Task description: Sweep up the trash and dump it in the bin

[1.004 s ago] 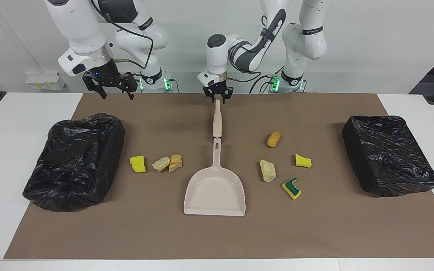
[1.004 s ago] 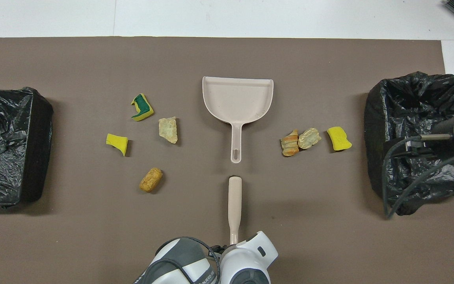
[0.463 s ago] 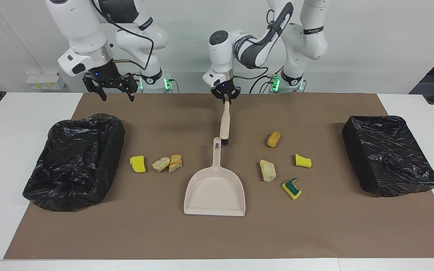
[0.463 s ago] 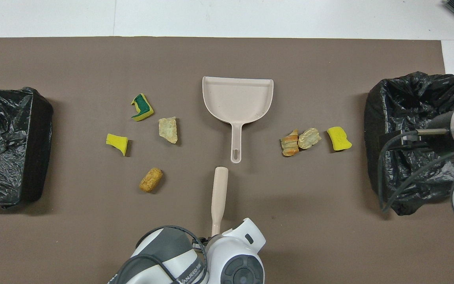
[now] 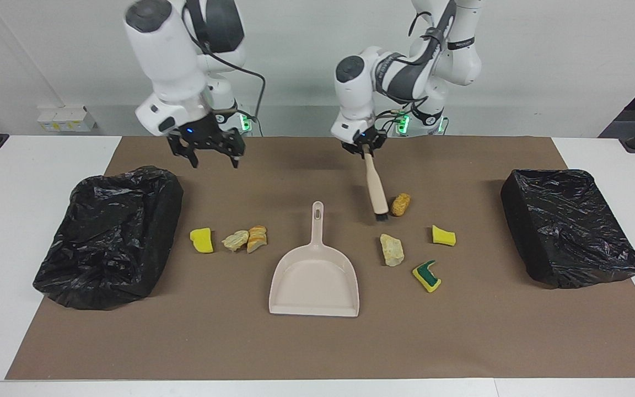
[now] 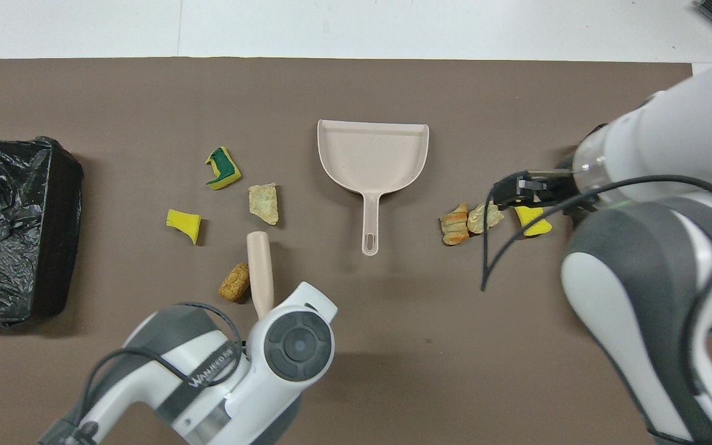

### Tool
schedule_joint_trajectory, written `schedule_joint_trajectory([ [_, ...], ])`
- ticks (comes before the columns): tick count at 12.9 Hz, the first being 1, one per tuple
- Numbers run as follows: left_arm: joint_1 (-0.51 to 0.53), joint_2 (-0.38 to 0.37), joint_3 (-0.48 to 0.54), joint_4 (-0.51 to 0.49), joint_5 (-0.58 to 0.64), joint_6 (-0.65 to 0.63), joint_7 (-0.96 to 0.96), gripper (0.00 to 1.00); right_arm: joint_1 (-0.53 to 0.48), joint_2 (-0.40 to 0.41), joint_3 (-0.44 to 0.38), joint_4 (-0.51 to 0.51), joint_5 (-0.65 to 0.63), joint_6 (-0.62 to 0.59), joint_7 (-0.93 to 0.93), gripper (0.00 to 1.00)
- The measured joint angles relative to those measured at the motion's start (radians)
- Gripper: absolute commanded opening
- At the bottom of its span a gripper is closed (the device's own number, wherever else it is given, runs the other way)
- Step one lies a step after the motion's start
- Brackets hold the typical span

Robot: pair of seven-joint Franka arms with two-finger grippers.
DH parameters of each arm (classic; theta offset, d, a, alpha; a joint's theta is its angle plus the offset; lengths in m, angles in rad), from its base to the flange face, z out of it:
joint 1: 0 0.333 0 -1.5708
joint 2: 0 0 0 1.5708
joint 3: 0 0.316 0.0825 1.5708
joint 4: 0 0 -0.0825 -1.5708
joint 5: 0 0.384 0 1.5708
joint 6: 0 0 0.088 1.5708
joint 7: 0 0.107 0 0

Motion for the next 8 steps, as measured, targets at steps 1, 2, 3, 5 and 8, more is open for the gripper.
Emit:
schedule_joint_trajectory([
  [1,0.059,0.001,0.001,0.002,0.014,0.001,0.001,0.0,0.036,0.047,0.001,0.01,0.0,0.045,0.056,1.0],
  [2,0.123,0.001,0.001,0.011,0.023,0.001,0.01,0.0,0.075,0.095,0.001,0.016,0.0,0.099,0.118,1.0],
  [3,0.181,0.0,0.002,0.023,0.026,0.001,0.038,0.0,0.109,0.141,0.001,0.02,0.0,0.156,0.172,1.0],
  [5,0.276,0.001,0.001,0.031,0.027,0.003,0.098,0.0,0.164,0.212,0.002,0.025,0.003,0.238,0.227,1.0],
  [8,0.382,0.004,0.0,0.008,0.027,0.041,0.164,0.0,0.227,0.284,0.002,0.028,0.004,0.312,0.286,1.0],
])
